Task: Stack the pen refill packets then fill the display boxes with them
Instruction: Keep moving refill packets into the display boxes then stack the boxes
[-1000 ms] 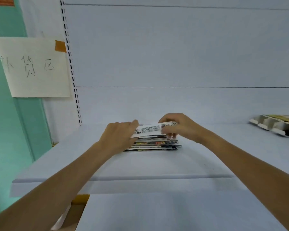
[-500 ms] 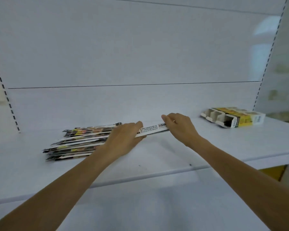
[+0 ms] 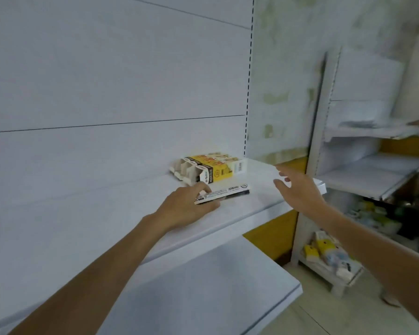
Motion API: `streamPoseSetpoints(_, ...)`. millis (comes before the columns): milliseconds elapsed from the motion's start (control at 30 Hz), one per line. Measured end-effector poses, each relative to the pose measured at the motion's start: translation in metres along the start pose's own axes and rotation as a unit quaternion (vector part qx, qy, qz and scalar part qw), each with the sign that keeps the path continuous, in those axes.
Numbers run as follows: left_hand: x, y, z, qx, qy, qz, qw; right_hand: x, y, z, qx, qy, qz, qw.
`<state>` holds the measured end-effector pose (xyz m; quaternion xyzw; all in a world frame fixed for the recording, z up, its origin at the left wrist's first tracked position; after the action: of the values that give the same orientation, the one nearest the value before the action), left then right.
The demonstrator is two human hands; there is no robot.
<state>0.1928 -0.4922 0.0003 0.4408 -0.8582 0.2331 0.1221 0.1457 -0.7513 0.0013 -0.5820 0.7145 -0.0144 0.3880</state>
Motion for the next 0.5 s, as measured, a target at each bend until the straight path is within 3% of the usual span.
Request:
streamPoseSetpoints(167,0.024,-0.050,0.031,-0.032,0.002,0.037,0.999,0.042,-0.028,-0.013,0.007,0.028,0.023,0.999)
streamPoseSetpoints(300,0.022,-0.079,0.037,-0.039,-0.059,0.073,0.995,0.052,-0.055,0.001,-0.017,0.042,0.022,0.999)
streamPoseSetpoints(500,-0.028,-0.104,0.008,0.005,-0.019,0.024,1.000,0.031,-0.124,0.037,-0.033,0.011,-0.013,0.999)
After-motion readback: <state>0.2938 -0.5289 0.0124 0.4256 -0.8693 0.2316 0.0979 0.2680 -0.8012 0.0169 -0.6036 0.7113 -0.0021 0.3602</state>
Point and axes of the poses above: each hand's wrist, its own y-axis away from the middle knuckle, its own z-axis out of the palm, x = y × z, the point moved 1 cm from there along -y, towards the middle knuckle, and after that the axes turned 1 degree about x, right-handed, at the moved point
